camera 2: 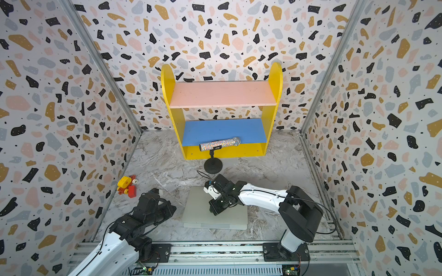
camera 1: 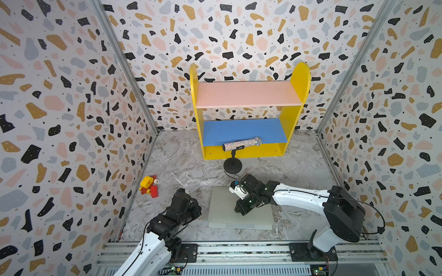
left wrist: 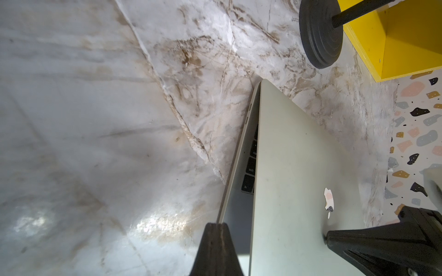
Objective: Close the laptop lid and set it aside
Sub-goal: Close the lid of the laptop.
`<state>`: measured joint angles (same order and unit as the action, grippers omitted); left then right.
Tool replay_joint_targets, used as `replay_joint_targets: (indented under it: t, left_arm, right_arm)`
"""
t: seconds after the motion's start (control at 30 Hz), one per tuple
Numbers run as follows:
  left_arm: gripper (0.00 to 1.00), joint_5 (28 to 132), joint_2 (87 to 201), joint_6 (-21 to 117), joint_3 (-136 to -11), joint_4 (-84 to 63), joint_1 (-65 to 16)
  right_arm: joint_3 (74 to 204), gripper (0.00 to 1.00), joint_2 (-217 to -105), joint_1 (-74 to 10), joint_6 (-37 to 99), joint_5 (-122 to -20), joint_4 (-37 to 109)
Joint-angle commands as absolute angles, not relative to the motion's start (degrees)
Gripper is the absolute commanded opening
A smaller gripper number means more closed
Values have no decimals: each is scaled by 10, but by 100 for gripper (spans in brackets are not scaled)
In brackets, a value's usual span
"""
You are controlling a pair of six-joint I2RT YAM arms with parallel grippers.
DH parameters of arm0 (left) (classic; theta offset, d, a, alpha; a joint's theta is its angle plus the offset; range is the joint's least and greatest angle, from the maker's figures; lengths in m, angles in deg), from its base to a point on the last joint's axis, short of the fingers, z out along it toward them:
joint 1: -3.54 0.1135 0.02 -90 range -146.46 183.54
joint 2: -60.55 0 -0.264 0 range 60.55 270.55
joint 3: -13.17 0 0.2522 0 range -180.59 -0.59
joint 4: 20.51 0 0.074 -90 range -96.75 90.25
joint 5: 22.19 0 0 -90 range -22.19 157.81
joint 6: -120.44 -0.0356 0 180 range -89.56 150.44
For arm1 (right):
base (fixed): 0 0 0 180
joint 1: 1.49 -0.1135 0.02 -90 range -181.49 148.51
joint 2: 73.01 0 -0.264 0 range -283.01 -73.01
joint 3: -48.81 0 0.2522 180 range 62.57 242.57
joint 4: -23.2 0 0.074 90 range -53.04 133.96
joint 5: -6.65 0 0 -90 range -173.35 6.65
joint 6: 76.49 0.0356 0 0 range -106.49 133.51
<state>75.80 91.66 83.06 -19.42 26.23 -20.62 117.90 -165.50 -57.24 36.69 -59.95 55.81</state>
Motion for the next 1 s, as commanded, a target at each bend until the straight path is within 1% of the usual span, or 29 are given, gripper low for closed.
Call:
replay_joint_targets:
  t: [0.0, 0.77, 0.97]
  left_arm:
    - [4, 753, 911, 821, -205, 260, -208]
    - [5, 757, 910, 824, -200, 255, -207]
    - [4, 760, 912, 823, -196, 249, -207]
  right_arm:
    - [1166, 0, -1666, -578, 371, -604, 583]
    - [1158, 0, -1682, -580, 374, -604, 575]
    - [1165, 0, -1673, -581, 380, -611, 596]
